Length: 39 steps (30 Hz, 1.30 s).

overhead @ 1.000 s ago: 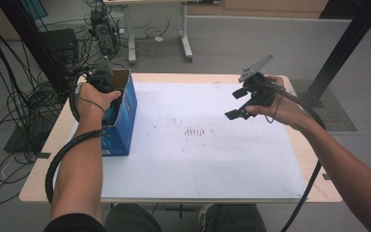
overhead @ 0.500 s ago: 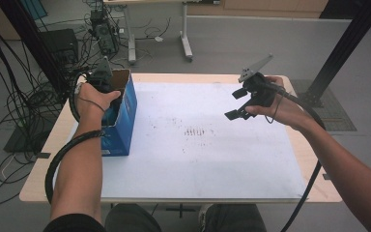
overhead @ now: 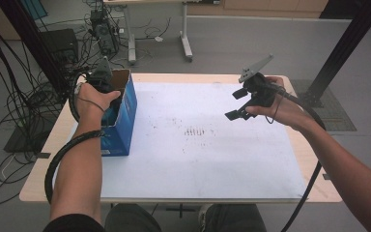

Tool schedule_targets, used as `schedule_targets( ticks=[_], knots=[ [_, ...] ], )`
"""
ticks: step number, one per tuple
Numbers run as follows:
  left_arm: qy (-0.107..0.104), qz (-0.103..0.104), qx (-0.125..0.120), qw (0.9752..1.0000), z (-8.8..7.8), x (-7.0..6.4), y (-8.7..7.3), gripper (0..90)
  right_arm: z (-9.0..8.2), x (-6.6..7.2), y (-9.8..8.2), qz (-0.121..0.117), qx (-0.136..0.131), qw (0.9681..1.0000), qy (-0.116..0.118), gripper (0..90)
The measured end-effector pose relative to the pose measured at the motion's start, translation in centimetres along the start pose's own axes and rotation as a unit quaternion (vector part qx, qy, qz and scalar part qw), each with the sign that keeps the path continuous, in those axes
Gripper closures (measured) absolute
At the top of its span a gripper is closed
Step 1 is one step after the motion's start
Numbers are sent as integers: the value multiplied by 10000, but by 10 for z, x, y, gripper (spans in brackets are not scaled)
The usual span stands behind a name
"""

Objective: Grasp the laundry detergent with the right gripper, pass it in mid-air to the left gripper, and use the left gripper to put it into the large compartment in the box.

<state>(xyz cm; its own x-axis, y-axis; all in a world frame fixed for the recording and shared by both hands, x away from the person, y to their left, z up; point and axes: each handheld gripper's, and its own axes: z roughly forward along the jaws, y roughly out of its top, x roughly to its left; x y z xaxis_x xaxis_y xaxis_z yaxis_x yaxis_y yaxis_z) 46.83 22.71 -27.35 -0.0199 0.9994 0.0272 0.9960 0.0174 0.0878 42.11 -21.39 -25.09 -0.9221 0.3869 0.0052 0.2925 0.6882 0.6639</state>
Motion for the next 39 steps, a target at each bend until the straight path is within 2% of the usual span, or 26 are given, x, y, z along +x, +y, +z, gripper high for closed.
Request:
schedule_targets(
  ticks=[39],
  knots=[
    [40, 36, 14, 10000, 0, -3, 0, 357, 1, -1, -1, 9, -38, 10000, 43, 106]
  ],
)
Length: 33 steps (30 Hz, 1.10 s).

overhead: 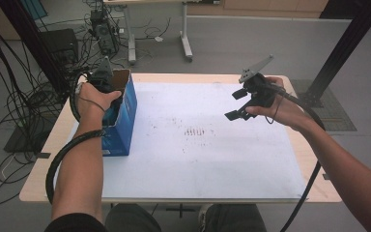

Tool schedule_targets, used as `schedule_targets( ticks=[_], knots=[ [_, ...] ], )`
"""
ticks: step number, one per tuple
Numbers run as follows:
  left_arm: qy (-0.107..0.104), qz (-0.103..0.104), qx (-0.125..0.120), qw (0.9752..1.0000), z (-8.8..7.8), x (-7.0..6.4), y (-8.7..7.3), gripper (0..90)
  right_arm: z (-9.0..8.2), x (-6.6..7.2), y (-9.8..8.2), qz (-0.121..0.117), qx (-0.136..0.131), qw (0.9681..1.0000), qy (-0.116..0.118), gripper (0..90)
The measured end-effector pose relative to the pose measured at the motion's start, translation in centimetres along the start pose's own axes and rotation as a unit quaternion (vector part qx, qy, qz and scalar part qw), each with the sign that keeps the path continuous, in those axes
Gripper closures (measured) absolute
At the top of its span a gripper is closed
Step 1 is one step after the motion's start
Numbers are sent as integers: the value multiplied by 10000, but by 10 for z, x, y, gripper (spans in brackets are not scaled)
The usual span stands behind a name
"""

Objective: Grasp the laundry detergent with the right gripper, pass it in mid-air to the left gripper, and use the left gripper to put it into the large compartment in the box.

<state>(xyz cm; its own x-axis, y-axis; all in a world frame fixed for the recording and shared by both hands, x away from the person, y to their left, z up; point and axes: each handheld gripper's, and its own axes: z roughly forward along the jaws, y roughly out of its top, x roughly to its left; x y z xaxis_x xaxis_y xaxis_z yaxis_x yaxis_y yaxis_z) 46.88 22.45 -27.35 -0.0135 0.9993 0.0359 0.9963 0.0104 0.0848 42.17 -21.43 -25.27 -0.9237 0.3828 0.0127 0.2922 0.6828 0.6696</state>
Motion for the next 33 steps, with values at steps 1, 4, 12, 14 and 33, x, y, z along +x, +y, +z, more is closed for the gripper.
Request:
schedule_targets(
  ticks=[1, 4, 12, 14, 33],
  knots=[
    [-2, 3, -1, 10000, 0, 0, 0, 358, 0, 0, 0, -5, 1, 10000, -2, 106],
    [-6, 11, 2, 10000, 0, 0, 0, 357, 0, 0, 1, -23, -13, 10000, -3, 106],
    [-8, 73, -106, 9999, -13, 0, -1, 307, -1, 1, 2, -42, -32, 10000, -4, 106],
    [2, 74, -152, 9999, -17, 0, -2, 302, -1, 1, 3, -43, -32, 10000, -2, 106],
    [15, 332, -405, 9986, -68, -8, -17, 243, -6, 4, 9, 15, 42, 10000, -76, 105]
  ],
)
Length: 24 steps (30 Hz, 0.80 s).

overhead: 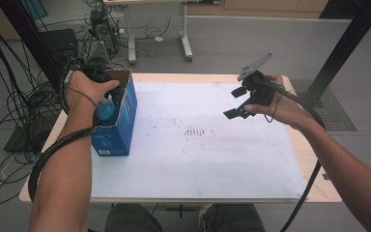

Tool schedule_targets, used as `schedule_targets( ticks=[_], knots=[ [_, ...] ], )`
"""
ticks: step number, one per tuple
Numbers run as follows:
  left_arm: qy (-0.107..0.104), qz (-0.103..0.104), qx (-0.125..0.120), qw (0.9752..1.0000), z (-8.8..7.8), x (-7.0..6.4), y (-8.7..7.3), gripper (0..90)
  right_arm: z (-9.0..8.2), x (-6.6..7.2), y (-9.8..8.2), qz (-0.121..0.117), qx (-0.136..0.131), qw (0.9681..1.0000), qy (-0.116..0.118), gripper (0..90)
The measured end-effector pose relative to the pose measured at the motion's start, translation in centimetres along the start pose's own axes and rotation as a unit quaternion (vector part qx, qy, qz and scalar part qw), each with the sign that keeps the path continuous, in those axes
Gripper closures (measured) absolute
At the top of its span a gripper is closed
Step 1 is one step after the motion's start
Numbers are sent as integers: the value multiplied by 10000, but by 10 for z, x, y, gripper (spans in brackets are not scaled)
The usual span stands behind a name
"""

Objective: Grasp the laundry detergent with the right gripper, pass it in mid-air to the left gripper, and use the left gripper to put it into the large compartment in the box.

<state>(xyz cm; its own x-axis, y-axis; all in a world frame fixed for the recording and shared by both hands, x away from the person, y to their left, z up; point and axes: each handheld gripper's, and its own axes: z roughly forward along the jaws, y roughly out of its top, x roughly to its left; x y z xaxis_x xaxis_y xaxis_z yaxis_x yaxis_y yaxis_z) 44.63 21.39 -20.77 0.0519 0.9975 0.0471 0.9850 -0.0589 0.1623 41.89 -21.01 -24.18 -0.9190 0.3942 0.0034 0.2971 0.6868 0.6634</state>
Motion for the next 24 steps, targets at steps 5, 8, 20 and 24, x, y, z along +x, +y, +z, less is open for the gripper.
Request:
schedule_targets(
  ticks=[5, 8, 20, 24],
  knots=[
    [-84, 225, -111, 9996, -22, -16, 0, 220, -3, -2, 0, 95, 107, 9999, -48, 105],
    [-134, 380, -188, 9990, -30, -30, 2, 202, -4, -4, -1, 153, 184, 9997, -73, 105],
    [-434, 1080, -187, 9930, -29, -93, 15, 151, -12, -20, -5, 418, 385, 9982, -204, 100],
    [-530, 1208, -182, 9911, -25, -111, 21, 147, -13, -27, -6, 442, 516, 9974, -241, 100]
  ],
)
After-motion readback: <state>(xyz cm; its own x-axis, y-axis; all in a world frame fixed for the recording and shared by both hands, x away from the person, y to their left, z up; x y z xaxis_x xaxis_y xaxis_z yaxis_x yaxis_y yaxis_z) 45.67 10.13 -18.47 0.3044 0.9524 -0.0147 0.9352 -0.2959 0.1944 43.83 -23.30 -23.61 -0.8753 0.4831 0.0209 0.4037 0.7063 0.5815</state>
